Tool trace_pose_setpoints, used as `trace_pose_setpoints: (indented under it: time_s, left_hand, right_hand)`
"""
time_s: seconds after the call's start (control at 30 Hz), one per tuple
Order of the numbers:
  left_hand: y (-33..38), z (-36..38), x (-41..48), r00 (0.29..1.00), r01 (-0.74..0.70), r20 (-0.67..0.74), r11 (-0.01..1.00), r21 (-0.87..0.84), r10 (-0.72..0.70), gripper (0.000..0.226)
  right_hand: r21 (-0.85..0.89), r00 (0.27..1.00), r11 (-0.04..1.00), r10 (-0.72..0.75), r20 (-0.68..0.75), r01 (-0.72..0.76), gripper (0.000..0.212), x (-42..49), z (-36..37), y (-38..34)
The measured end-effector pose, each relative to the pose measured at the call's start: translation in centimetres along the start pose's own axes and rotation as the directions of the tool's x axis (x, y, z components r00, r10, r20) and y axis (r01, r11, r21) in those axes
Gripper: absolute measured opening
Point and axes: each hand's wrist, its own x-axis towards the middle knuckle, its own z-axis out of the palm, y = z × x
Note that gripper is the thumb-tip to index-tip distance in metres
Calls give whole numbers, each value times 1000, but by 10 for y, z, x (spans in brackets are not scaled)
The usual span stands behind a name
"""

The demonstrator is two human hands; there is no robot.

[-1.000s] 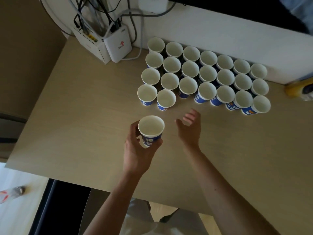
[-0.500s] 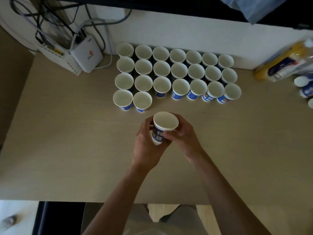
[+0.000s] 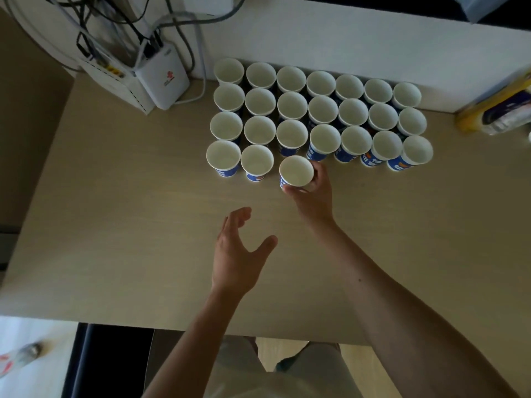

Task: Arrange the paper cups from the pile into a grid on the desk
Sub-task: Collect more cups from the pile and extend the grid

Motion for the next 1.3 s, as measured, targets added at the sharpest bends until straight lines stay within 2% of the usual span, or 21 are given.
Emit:
trace_pose_setpoints:
  time_s: [0.37,0.67,0.9,1.07,1.3]
  left_hand:
    - [-9,-12,3,999,26,-34,1000,-17,-26,60]
    - [-11,-9,2,1000,15,-6,1000,-19,-15,58]
    - [21,20,-1,992,-43,115,998,-53,49,57]
    - [71,55,-12,968,-133,201,987,-90,148,55]
    - [129,115,-60,927,-244,262,962,-127,269,49]
  right_hand:
    - [-34,999,999,25,-27,-26,59,18,17,15]
    - [-62,996,995,80,-37,-82,87,1,4,19]
    - [36,969,986,165,-182,-161,82,-44,-63,25]
    - [149,925,983,151,-349,-105,74,-70,-128,19]
    - [256,876,966,107,-471,20,64,-101,-215,20]
